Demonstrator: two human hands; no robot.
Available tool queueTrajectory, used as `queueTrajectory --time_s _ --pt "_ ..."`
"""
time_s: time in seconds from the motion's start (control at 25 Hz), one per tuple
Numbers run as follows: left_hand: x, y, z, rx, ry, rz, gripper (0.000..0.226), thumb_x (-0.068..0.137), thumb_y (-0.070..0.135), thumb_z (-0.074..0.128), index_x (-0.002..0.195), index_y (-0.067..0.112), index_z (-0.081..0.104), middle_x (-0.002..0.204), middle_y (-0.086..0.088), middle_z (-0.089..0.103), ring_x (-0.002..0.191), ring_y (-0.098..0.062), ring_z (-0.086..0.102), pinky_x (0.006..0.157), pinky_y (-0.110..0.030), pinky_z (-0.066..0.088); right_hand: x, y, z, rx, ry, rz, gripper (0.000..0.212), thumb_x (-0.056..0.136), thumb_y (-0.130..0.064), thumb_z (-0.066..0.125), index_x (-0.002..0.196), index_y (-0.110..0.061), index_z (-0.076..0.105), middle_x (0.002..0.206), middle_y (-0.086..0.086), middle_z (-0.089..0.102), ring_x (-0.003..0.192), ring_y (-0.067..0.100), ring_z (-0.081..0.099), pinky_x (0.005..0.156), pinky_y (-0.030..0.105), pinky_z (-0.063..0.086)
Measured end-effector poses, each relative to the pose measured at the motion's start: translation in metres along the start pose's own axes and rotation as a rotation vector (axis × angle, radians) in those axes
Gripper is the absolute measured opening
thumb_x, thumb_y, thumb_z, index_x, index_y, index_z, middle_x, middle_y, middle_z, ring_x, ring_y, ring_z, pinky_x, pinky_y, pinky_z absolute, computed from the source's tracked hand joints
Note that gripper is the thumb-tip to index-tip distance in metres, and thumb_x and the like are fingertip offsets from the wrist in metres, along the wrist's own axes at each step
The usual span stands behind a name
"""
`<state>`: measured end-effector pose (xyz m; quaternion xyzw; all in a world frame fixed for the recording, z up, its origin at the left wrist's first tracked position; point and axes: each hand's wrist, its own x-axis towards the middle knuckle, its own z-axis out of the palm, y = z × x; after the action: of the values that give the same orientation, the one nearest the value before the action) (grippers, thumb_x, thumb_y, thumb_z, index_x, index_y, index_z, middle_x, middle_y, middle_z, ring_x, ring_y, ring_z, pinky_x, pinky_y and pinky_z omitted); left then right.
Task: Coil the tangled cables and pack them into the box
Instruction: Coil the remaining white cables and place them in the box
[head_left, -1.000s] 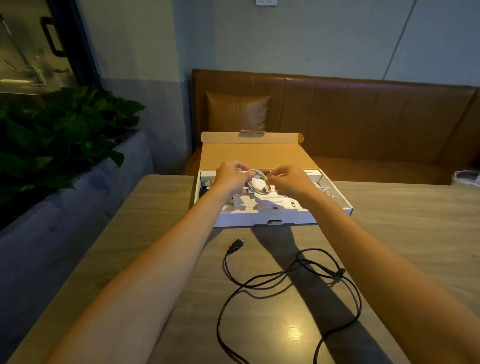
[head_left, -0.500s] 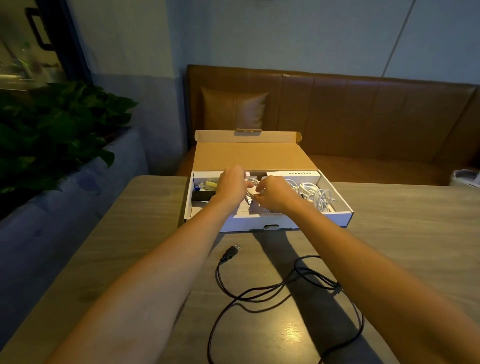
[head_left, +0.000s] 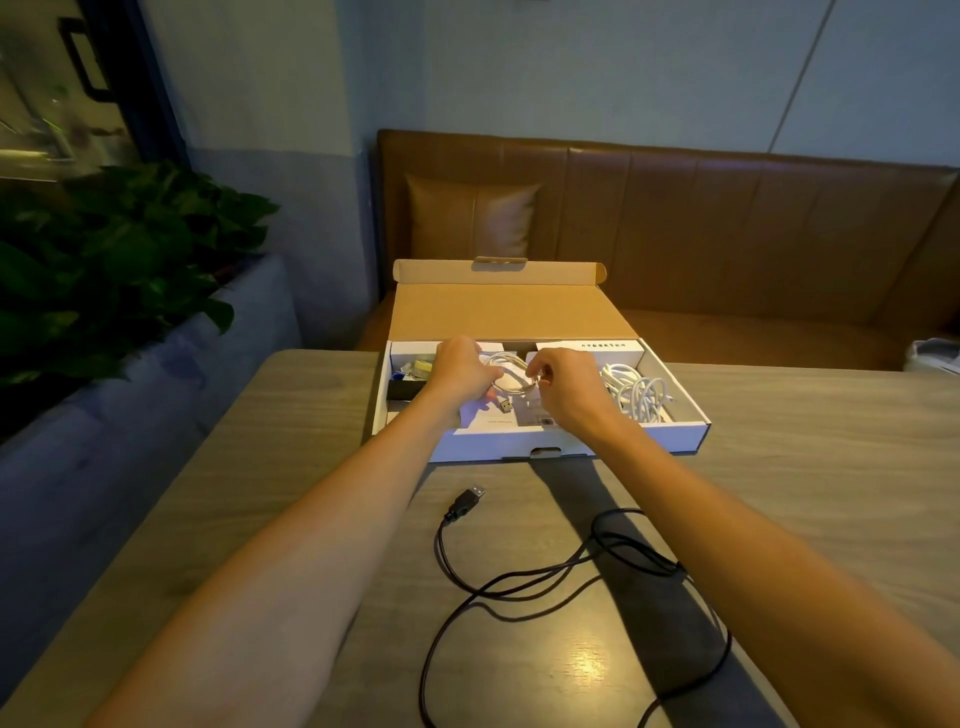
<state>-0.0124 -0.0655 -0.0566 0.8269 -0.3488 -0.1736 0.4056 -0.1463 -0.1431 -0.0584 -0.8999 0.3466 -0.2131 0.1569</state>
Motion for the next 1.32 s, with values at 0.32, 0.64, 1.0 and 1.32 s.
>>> queueTrajectory --time_s 0.32,0.64,1.0,1.32 --pt "-0.011 0.01 -0.008 -0.061 0.001 0.094 0.044 0.104 0.044 0.047 0.113 0.005 0.066 0.099 -0.007 0.064 0.091 -0.021 0.06 0.076 -0.033 0.046 -0.015 -0.009 -0.008 0.272 0.163 -0.095 0.019 0.095 -0.007 0.066 0.112 -0.01 0.071 0.108 0.006 0.073 0.092 0.018 0.066 0.084 0.021 0.054" --pt "-0.039 0.015 -0.022 -0.023 0.136 0.283 0.03 0.102 0.038 0.052 0.088 0.014 0.063 0.084 -0.008 0.063 0.08 -0.021 0.059 0.067 -0.033 0.047 -0.034 -0.03 -0.023 0.469 0.371 -0.167 0.022 0.089 -0.011 0.074 0.109 -0.011 0.064 0.094 -0.007 0.066 0.079 0.005 0.065 0.074 0.007 0.054" --pt "-0.075 0.013 -0.026 -0.197 -0.021 0.275 0.028 0.099 0.042 0.055 0.099 0.017 0.069 0.097 -0.004 0.07 0.082 -0.018 0.065 0.06 -0.028 0.048 -0.039 -0.034 -0.041 0.74 0.524 0.069 0.015 0.092 -0.008 0.069 0.085 -0.015 0.057 0.08 0.0 0.062 0.076 0.017 0.064 0.072 0.028 0.059" --pt "-0.078 0.019 -0.024 -0.302 0.173 0.284 0.029 0.102 0.045 0.049 0.104 0.02 0.062 0.094 0.007 0.06 0.088 -0.014 0.059 0.08 -0.038 0.056 -0.072 -0.037 -0.04 0.461 0.414 -0.271 0.019 0.085 -0.007 0.078 0.097 -0.01 0.063 0.093 -0.001 0.068 0.08 0.011 0.066 0.073 0.011 0.055"
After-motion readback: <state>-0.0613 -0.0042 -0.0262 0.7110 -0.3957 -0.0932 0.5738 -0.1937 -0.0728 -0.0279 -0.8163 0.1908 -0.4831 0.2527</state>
